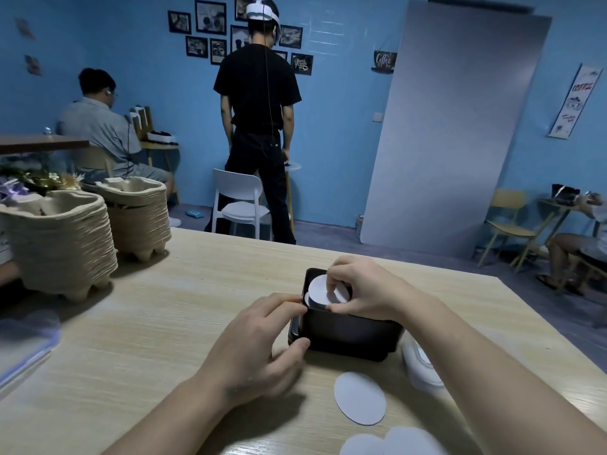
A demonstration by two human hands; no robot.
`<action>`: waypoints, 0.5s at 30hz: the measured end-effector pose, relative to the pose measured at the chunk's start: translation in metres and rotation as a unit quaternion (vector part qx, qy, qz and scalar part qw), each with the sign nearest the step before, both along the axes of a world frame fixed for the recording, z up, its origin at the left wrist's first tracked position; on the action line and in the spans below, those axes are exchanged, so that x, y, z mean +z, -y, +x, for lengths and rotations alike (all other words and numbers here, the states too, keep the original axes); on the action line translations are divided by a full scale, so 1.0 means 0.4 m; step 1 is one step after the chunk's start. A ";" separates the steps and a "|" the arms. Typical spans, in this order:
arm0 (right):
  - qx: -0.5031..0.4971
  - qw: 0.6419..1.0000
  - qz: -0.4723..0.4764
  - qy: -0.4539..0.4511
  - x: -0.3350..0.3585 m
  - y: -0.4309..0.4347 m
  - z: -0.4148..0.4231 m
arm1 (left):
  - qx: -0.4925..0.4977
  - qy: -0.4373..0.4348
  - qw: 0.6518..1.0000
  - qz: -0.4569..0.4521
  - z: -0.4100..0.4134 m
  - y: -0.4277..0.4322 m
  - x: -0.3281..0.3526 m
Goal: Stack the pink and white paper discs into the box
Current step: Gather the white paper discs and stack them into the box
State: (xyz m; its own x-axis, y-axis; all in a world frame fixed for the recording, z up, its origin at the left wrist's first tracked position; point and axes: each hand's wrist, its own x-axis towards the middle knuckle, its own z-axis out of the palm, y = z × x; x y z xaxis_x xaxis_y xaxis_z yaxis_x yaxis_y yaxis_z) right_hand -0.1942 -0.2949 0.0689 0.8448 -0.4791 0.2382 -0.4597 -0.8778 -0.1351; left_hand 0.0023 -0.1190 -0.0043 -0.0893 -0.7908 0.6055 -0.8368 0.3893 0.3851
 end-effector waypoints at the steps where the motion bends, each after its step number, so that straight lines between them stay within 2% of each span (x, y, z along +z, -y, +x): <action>1: 0.004 1.000 -0.001 -0.005 -0.006 0.004 0.002 | -0.001 -0.003 1.000 0.002 0.000 0.000 -0.001; 9: 0.008 1.000 -0.023 -0.013 -0.020 0.010 0.002 | 0.005 0.001 1.000 0.020 -0.002 -0.006 -0.003; 15: 0.001 0.998 -0.015 0.065 -0.006 0.002 -0.021 | 0.009 -0.001 1.000 0.011 -0.011 -0.012 -0.005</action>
State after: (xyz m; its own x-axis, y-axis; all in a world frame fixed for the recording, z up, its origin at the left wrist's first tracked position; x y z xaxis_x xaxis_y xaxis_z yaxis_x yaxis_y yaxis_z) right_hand -0.2026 -0.2958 0.0666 0.8064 -0.4692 0.3600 -0.4386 -0.8828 -0.1682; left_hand -0.0021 -0.1142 -0.0061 -0.0732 -0.8050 0.5888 -0.8432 0.3653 0.3945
